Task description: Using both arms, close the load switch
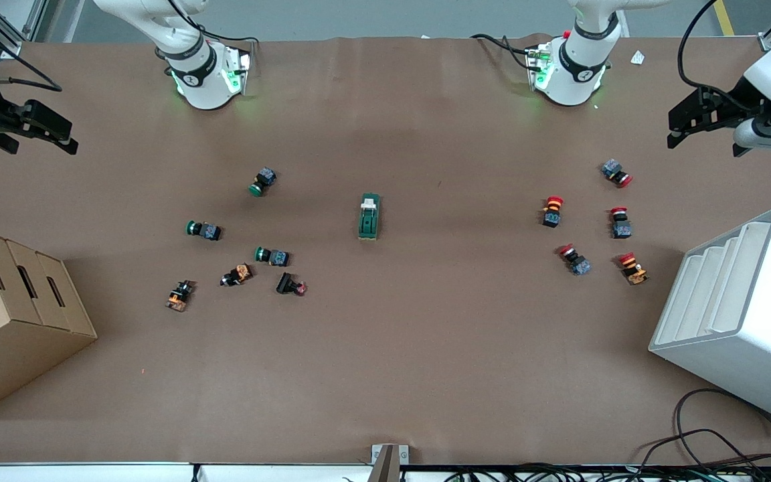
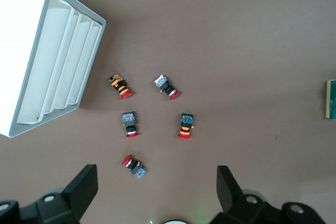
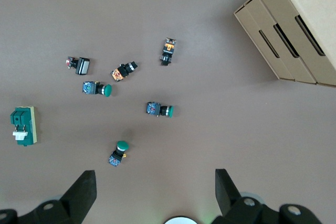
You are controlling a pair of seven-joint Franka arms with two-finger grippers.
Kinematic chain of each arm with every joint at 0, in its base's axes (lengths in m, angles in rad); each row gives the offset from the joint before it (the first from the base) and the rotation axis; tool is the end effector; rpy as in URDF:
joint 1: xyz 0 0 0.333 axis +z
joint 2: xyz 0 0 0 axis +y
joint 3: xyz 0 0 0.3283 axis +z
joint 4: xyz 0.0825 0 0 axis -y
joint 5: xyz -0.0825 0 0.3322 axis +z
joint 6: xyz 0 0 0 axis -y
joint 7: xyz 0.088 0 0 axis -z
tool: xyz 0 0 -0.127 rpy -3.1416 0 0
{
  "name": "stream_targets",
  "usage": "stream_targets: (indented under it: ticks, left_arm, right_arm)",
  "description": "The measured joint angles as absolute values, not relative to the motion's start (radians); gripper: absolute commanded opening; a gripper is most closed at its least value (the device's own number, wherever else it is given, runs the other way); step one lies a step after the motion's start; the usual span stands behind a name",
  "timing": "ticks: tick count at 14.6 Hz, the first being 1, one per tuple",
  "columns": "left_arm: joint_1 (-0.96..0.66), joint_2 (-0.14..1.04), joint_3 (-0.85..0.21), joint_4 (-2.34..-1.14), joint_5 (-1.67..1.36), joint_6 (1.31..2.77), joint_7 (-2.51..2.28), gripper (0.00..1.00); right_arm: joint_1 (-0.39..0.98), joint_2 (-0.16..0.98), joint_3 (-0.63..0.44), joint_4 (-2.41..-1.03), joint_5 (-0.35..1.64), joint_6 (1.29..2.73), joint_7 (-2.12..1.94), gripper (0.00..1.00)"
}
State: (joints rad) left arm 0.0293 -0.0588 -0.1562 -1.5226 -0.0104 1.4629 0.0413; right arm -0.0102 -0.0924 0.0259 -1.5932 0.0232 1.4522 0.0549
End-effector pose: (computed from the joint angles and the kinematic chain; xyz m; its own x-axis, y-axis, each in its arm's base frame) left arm 0.4683 -0.0640 0.6556 0.9857 -0.1682 -0.0016 -0.1682 -0.9857 0.0013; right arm 0.4591 0.0111 0.6419 0.9981 -0.0367 -0.0497 -0.0376 -0.9991 -0.0180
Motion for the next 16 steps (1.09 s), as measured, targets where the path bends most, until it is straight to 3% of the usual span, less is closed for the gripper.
stream_targets:
  ticks: [7, 16]
  left_arm:
    - [0.024, -0.052, -0.164, -1.516, -0.011, 1.460, 0.041, 1.00]
    - [-0.201, 0.154, -0.389, -1.525, -0.028, 1.646, -0.459, 1.00]
  right_arm:
    - [-0.010, -0.093, 0.026, -1.595, 0.023, 1.438, 0.055, 1.00]
    - [-0.010, -0.093, 0.028, -1.595, 0.031, 1.438, 0.055, 1.00]
